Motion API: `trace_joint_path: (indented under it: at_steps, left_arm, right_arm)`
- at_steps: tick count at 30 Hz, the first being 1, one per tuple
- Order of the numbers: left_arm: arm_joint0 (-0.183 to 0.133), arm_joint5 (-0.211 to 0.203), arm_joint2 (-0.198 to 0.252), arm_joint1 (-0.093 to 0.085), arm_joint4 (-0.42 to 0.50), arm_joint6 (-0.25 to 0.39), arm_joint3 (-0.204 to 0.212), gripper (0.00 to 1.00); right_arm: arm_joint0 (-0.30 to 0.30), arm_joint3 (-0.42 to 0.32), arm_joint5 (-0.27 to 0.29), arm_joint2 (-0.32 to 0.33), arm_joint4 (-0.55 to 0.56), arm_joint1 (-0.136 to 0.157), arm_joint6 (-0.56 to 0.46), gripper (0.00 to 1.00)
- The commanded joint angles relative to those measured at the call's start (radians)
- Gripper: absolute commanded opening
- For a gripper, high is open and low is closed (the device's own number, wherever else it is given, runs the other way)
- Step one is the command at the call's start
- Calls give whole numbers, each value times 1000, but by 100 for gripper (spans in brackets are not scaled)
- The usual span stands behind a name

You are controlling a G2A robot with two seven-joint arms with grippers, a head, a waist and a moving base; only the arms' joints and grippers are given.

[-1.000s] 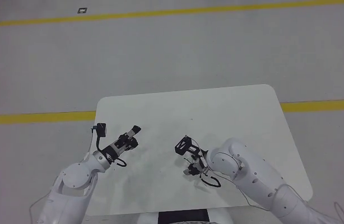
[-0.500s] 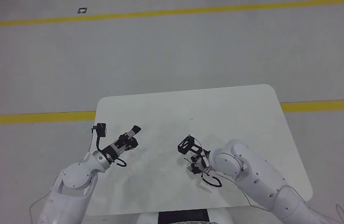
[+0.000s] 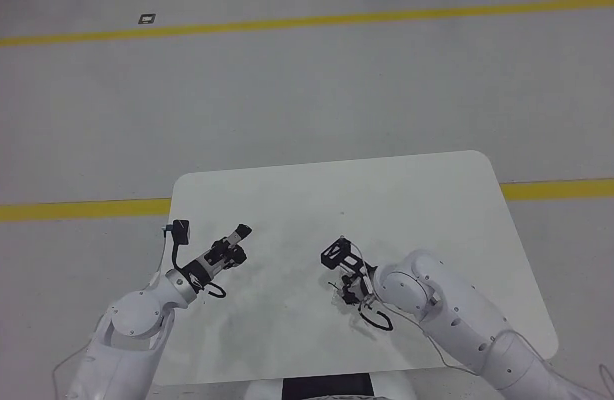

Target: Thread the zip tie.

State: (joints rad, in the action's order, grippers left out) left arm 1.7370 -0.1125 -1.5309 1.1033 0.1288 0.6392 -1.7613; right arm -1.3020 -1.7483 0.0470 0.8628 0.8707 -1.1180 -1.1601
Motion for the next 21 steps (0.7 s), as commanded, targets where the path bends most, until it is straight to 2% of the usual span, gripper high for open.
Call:
trace_joint_path:
  at_steps: [1, 21]
  left_arm:
    - [0, 0, 0, 0, 0, 0, 0, 100]
    - [0, 0, 0, 0, 0, 0, 0, 100]
  right_arm:
    - [-1, 0, -3, 0, 3, 0, 4, 15]
    - [19, 21, -6, -28, 12, -7, 10, 14]
